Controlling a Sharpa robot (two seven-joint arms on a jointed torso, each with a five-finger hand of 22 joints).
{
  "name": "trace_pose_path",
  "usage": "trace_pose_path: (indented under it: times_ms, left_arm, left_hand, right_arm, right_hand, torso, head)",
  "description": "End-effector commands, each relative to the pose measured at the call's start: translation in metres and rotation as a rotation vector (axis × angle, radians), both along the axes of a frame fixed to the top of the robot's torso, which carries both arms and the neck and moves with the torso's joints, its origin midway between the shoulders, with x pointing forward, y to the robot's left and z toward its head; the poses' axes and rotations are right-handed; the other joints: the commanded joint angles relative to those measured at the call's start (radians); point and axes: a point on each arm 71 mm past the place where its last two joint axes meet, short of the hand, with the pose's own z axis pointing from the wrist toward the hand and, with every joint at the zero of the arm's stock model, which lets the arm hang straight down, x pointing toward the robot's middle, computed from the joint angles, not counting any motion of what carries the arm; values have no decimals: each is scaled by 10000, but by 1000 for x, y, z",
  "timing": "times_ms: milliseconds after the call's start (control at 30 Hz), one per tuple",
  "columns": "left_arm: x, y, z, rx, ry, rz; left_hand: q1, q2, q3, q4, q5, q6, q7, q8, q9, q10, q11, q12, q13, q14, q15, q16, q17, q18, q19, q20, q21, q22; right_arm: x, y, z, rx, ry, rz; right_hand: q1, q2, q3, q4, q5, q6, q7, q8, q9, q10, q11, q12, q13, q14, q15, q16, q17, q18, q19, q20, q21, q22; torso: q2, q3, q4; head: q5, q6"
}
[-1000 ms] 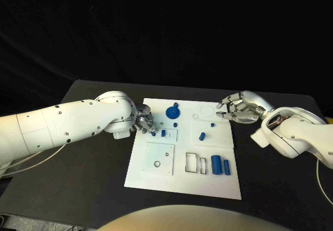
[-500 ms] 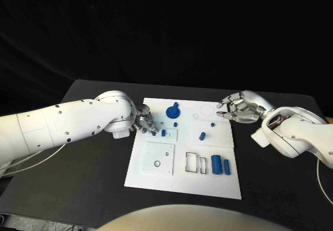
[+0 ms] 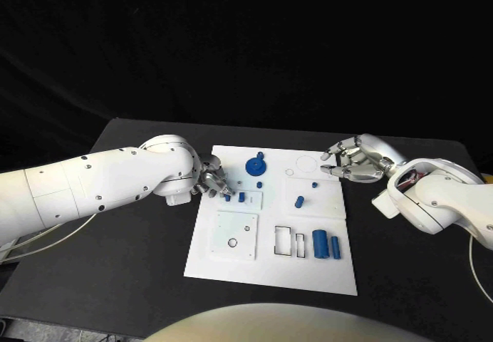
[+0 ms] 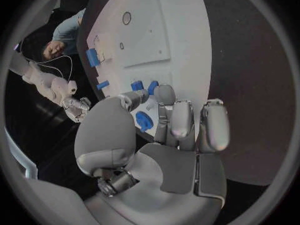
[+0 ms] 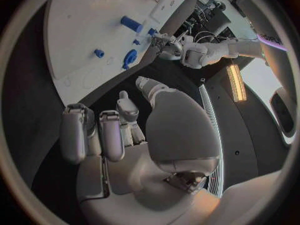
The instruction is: Assemble the parts on the task board
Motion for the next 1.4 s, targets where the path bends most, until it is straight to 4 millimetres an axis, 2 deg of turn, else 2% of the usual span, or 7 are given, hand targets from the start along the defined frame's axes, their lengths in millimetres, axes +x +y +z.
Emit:
trace_pose_path:
  times_ms: [33, 367, 1033, 1233, 1300, 1333, 1400]
  left_arm:
    - [-1, 2, -2, 7, 131, 59]
    - [-1, 5, 1, -193, 5, 178]
    - [7, 11, 22, -2320, -775, 970]
    - [12, -1, 33, -3771, -2201, 319]
    - [13, -8, 37, -4069, -2926, -270]
    - [13, -12, 39, -4181, -3349, -669]
    - [12, -21, 41, -4277, -4065, -1418]
  left_hand:
    - [-15, 118, -493, 260, 20, 70, 31, -38, 24, 30, -31, 111, 13, 119, -31, -4, 12, -123, 18, -32, -34, 19]
    - [188, 518, -2193, 512, 55, 7, 61, -59, 80, -96, -5, 191, -142, 122, -14, -7, 17, -113, -3, -17, -69, -2]
    - [556, 666, -2554, 499, 97, -233, 142, -242, 20, -400, 63, -21, -537, 115, 32, -23, 4, -40, -240, 3, -267, -311]
    - [2753, 360, -1235, 180, 55, -1874, 1184, -2027, -1205, -2489, 997, -1353, -1211, -830, 818, -1375, -1153, 607, -2861, 521, -2541, -3492]
    - [2988, 287, -1052, 104, 29, -2020, 1307, -2312, -1478, -2752, 1127, -1492, -1301, -491, 898, -806, -788, 688, -3155, 620, -2838, -3837]
    - [3256, 133, -846, -21, 24, -2213, 1399, -2637, -1771, -3286, 1168, -1869, -1503, -1501, 1004, -2241, -2163, 996, -4621, 741, -4138, -5459]
    - [3593, 18, -625, -231, 8, -2275, 1443, -2918, -2130, -3704, 1263, -2355, -1826, -2536, 1096, -3393, -3316, 1017, -4915, 871, -4551, -5662]
  right_arm:
    - [-1, 1, 0, -15, -53, 79]
    - [-1, 0, 0, -10, -71, 64]
    - [0, 0, 0, -16, -84, 21]
    - [0, 0, 0, -11, -94, 23]
    - [0, 0, 0, -9, -97, 29]
    - [0, 0, 0, -8, -99, 32]
    - [0, 1, 0, -5, -103, 41]
  right_hand:
    - [-65, 16, -12, 44, 12, -74, 16, 44, 9, -88, -19, -51, -16, 564, -49, -63, 591, 98, -72, -5, -86, 1181]
    - [-75, -1, -29, 58, 11, -99, 18, 43, 7, -186, -16, -145, -124, 514, -48, -162, 406, 159, -229, -5, -328, 1016]
    - [-79, 1, -33, 67, 12, -106, 18, 45, 8, -204, -15, -162, -142, 501, -47, -186, 367, 167, -250, -5, -364, 993]
    - [-68, 13, -28, 69, 19, -108, 16, 51, 9, -202, -18, -161, -139, 500, -48, -188, 372, 164, -243, -5, -357, 1000]
    - [-68, 13, -28, 69, 19, -108, 16, 51, 9, -202, -18, -161, -139, 500, -48, -188, 372, 164, -243, -5, -357, 1000]
    - [-54, 19, -22, 65, 26, -108, 14, 55, 11, -205, -20, -165, -143, 498, -50, -193, 367, 166, -248, -6, -367, 994]
    - [-54, 19, -22, 65, 26, -108, 14, 55, 11, -205, -20, -165, -143, 498, -50, -193, 367, 166, -248, -6, -367, 994]
  torso:
    - [4, -1, -12]
    - [0, 0, -2]
    - [10, -5, 8]
    - [-1, -4, 13]
    - [7, -11, 14]
    - [10, -14, 11]
    - [16, -28, 8]
  head:
    - [8, -12]
    - [-38, 22]
    - [-52, 92]
    - [-91, 130]
    - [-122, 163]
    - [-147, 177]
    - [-172, 203]
